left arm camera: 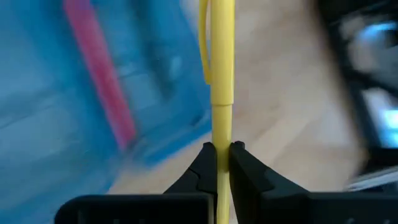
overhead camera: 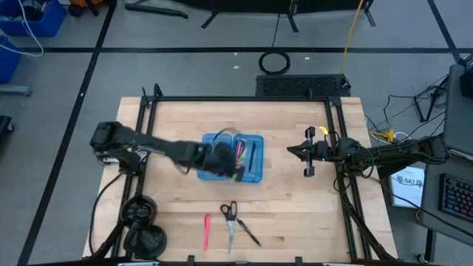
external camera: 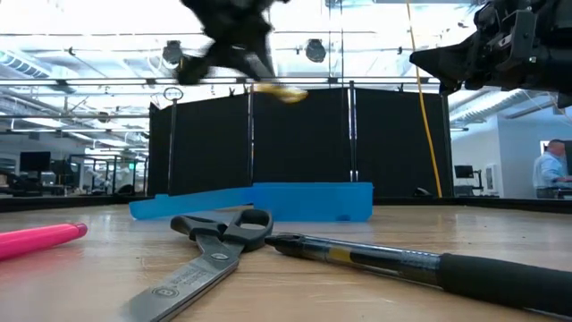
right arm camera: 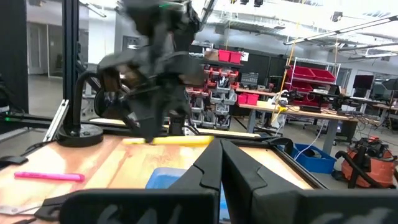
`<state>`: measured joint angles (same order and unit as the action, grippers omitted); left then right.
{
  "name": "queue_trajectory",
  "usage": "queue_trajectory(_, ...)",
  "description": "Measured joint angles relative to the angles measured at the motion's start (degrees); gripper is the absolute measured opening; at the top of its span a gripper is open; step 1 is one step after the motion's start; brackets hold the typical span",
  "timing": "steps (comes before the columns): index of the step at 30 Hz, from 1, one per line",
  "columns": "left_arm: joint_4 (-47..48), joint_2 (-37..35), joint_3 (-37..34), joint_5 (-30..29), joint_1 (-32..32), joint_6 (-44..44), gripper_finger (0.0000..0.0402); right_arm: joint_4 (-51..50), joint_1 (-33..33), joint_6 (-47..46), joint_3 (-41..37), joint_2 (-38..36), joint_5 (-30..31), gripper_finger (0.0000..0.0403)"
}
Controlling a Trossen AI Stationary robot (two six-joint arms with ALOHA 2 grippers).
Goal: Pick & place school supplies into a supply box
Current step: Put the yellow pen into the blue supply box
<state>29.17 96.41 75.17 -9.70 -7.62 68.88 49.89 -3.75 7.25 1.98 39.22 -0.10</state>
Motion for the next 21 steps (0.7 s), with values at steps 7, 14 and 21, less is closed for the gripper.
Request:
queue_trajectory(7, -8.0, 7.8, 0.0, 9.9, 11.6, -5.4, 0.002, -0.9, 0.0, 1.3, 0.0, 0.0, 0.0, 0.0)
queue_trajectory(14, -8.3, 15.2, 1.4, 14.6, 13.9, -3.9, 0.002, -3.3, 0.0, 4.2, 0.0, 0.0, 0.2, 0.0)
queue_trajectory(21, -7.2, 18.7, 1.5, 12.0, 14.1, -0.3, 0.002, -3.4, 0.0, 1.6, 0.0, 0.0, 0.1, 0.0)
